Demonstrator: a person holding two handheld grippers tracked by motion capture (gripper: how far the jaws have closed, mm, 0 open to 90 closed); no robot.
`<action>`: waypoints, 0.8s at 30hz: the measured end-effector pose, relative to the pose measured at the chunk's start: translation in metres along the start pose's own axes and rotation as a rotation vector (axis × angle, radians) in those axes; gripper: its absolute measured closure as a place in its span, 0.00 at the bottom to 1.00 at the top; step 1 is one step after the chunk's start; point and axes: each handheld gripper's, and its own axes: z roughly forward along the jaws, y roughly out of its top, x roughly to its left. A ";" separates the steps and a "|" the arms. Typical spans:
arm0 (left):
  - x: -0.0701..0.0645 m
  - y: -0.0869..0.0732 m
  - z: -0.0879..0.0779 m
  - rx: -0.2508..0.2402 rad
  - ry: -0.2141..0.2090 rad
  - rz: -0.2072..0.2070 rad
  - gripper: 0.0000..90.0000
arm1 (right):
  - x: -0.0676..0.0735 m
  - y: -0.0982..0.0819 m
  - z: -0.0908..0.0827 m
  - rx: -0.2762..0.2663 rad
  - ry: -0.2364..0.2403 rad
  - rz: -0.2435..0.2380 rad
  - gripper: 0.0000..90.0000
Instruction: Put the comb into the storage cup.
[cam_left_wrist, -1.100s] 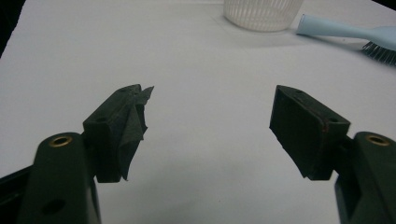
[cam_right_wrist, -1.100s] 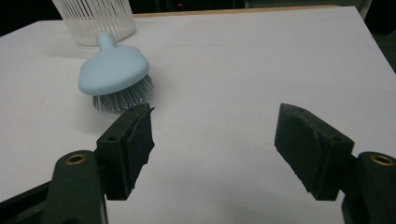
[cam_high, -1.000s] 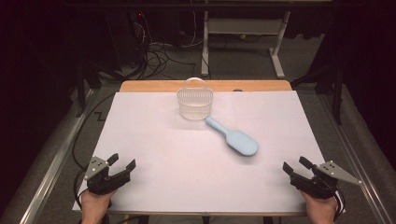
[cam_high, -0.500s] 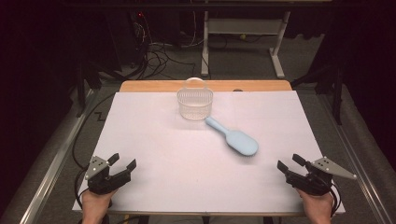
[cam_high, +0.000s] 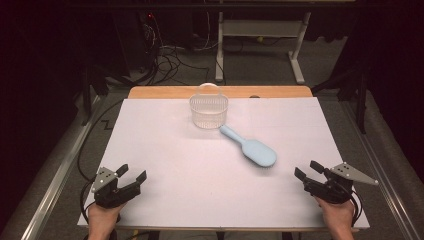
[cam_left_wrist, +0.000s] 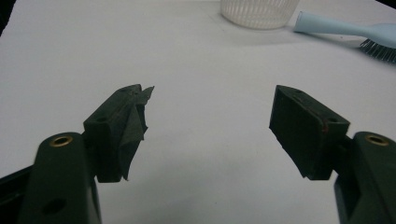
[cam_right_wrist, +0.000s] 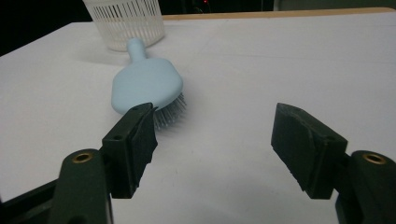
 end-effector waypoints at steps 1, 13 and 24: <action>0.000 0.000 0.000 0.001 -0.001 0.001 0.31 | 0.000 0.001 0.001 -0.002 0.001 -0.004 0.36; 0.000 0.000 0.000 -0.006 0.003 -0.004 0.31 | 0.003 0.009 0.010 -0.006 0.016 -0.021 0.36; 0.000 0.000 -0.001 -0.005 0.000 0.000 0.31 | 0.012 0.017 0.020 -0.014 0.030 -0.049 0.36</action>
